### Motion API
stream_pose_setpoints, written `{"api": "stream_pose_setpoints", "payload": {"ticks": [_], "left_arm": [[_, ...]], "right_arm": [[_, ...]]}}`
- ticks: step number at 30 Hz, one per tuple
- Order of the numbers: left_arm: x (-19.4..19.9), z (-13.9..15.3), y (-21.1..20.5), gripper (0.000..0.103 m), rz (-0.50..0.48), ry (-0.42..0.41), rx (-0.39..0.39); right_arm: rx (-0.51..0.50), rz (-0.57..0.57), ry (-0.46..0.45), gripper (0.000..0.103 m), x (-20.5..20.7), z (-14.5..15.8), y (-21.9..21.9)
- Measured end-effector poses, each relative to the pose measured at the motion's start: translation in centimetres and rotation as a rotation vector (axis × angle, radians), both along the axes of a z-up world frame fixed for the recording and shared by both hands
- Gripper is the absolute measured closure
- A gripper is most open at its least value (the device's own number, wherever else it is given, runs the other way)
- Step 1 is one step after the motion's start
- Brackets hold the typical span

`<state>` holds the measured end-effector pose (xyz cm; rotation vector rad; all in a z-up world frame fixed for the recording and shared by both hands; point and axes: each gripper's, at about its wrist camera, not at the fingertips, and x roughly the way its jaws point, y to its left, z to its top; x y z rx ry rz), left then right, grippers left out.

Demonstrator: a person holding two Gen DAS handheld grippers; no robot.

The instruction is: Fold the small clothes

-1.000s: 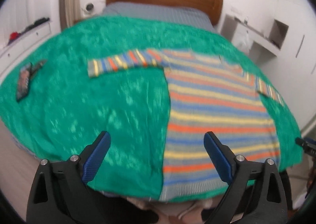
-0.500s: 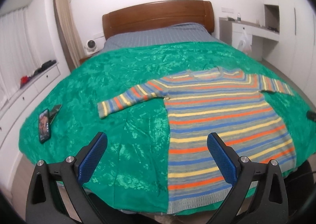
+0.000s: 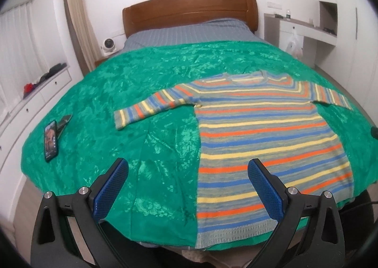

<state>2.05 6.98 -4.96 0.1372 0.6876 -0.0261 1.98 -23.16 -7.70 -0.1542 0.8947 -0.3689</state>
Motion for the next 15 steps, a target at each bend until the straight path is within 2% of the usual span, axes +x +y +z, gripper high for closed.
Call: {"api": "stream_pose_setpoints", "payload": {"ticks": [4,15], "left_arm": [[0.1,0.1,0.1,0.002,0.010,0.013,-0.015],[0.2,-0.4,-0.3,0.002,0.027,0.030,0.050]], "right_arm": [[0.006,0.001,0.001,0.013,-0.1,-0.1,-0.1],[0.043,0.035,0.028,0.012,-0.4,-1.3,1.0]]}}
